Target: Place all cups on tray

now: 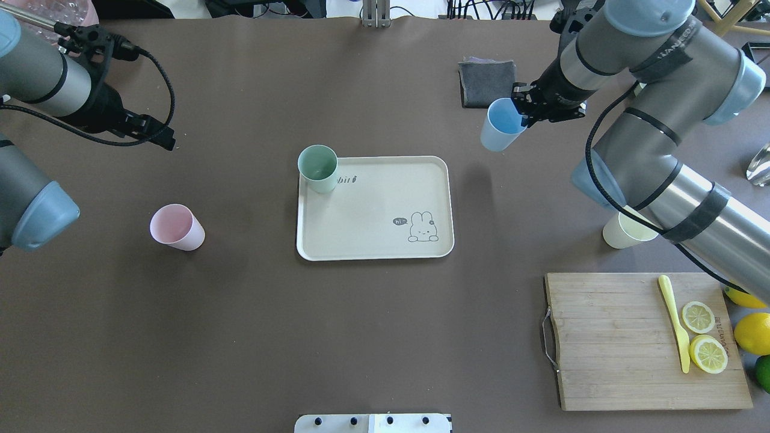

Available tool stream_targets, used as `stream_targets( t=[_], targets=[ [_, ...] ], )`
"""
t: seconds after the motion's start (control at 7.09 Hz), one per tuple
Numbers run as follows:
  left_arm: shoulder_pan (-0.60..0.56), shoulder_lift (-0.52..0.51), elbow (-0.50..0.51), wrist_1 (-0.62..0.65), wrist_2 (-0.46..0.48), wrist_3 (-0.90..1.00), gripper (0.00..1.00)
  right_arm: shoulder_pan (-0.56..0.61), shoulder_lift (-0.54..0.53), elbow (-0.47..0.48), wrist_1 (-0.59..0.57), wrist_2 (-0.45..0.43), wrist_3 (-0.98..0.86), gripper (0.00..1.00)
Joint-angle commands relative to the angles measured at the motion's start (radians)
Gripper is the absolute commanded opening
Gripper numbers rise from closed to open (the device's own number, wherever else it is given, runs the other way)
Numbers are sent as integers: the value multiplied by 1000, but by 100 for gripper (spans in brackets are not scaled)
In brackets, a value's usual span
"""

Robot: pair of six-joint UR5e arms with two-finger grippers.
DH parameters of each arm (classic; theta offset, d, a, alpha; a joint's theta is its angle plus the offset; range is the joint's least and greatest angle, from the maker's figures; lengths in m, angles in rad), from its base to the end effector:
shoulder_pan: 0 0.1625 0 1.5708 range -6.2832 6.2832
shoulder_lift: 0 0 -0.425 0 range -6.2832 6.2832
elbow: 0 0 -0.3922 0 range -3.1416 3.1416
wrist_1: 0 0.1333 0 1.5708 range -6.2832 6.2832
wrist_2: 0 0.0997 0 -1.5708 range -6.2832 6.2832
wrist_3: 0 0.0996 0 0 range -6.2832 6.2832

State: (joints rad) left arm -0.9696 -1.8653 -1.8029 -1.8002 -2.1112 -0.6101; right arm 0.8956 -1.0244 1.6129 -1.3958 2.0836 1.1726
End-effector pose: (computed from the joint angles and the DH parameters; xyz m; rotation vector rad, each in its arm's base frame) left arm 0.2681 -0.5359 0.3658 0.3133 0.8422 0.1959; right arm -0.3586 -0.5829 0.3017 0.0610 -0.8907 0.2684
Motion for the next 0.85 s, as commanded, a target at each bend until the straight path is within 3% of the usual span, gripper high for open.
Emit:
stream_targets(
  t=[0.0,0.42,0.56,0.71],
  targets=[
    [-3,46,-9,-30,3,1,99,-123,81,-16,-25,-94,117,0],
    [-1,60,-15,-31,3,-3,99,-220,138,-77,-29,-169,170,0],
    [-1,60,-22,-30,3,-11,99,-225,148,-99,-26,-177,170,5],
    [0,69,-27,-30,2,-35,99,-225,156,-96,-26,-181,171,71]
  ],
)
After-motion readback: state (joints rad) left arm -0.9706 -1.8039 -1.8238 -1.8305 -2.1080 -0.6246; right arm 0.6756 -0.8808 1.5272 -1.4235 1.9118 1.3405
